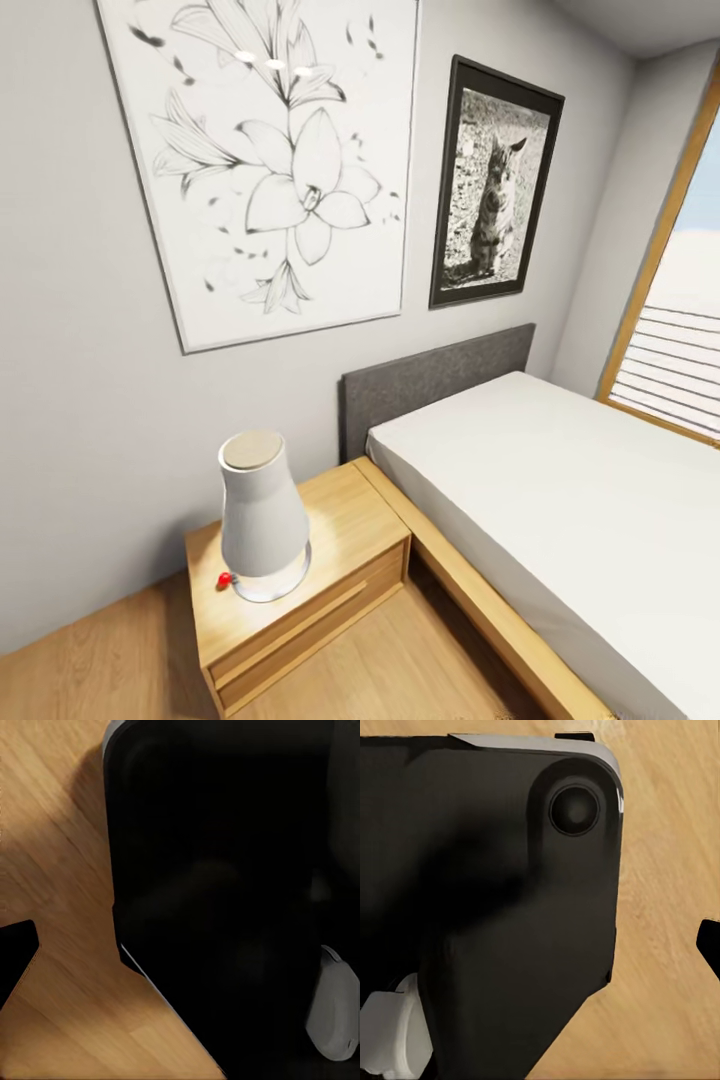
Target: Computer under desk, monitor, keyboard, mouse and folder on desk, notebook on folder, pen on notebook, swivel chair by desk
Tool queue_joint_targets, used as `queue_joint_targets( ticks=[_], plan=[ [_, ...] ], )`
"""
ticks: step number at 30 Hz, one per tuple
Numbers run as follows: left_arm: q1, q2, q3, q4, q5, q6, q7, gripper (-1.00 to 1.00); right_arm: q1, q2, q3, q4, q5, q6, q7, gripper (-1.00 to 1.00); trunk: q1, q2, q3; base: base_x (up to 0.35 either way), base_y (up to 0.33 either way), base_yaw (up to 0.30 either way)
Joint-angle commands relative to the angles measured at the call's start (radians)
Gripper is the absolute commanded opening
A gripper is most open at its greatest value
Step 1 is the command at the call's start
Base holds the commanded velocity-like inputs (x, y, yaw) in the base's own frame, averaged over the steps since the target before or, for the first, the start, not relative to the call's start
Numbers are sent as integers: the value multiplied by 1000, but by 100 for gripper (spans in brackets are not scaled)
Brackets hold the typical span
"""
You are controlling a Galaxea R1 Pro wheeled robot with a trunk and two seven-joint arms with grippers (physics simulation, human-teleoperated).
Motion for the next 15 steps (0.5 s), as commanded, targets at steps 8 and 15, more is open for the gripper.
queue_joint_targets(
  ticks=[8, 15],
  plan=[
    [0, 1, 1, -74, 1, 0, 1, 100, -1, 5, -7, -118, -5, -17, 1, 100, -31, 56, 24, 0, 0, -283],
    [0, 36, 3, -169, 8, -2, 8, 100, -2, 5, -8, -240, -6, -142, 5, 100, -58, 105, 46, 0, 0, -296]
  ],
)
